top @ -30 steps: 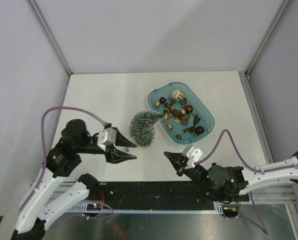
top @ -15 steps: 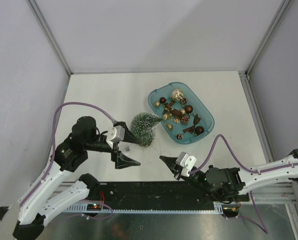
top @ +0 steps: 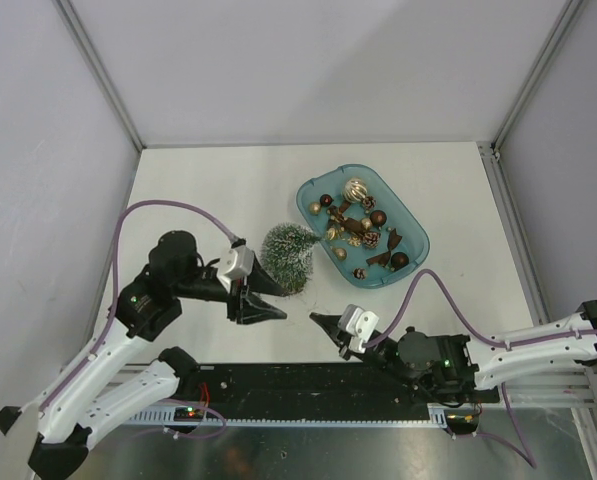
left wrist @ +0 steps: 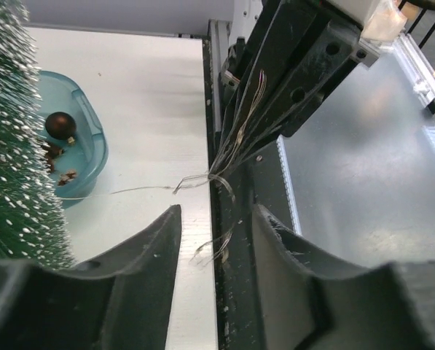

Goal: Decorate the small christmas tree

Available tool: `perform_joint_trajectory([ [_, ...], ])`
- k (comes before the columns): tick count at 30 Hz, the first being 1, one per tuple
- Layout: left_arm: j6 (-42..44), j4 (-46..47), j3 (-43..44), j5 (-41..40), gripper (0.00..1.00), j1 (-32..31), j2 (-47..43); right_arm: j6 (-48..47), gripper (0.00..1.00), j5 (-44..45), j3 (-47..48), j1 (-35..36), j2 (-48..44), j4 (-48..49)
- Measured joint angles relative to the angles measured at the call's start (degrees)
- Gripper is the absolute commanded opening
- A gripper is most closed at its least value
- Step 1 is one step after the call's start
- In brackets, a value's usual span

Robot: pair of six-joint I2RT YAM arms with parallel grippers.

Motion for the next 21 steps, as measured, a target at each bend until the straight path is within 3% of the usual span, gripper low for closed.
perform_joint_trajectory([
  [3,-0.5,0.5,-0.2,0.1,0.14,-0.1,-0.4,0.1,0.0,-0.8,0.0,-0.8,0.2,0.0],
  [5,-0.5,0.6,-0.3,0.0,0.08,0.2,-0.9,0.1,0.0,-1.1,0.0,-1.3,0.2,0.0],
  [14,6.8,-9.0,0.5,-3.7,0.0,5.1,-9.2,1.2,0.0,-1.4,0.0,-3.9,-3.1,-2.3],
  [21,17.4,-18.8,6.3,-17.2,0.0,7.1,-13.7,2.3,0.0,-3.1,0.0,-7.3,-4.9,-4.5],
])
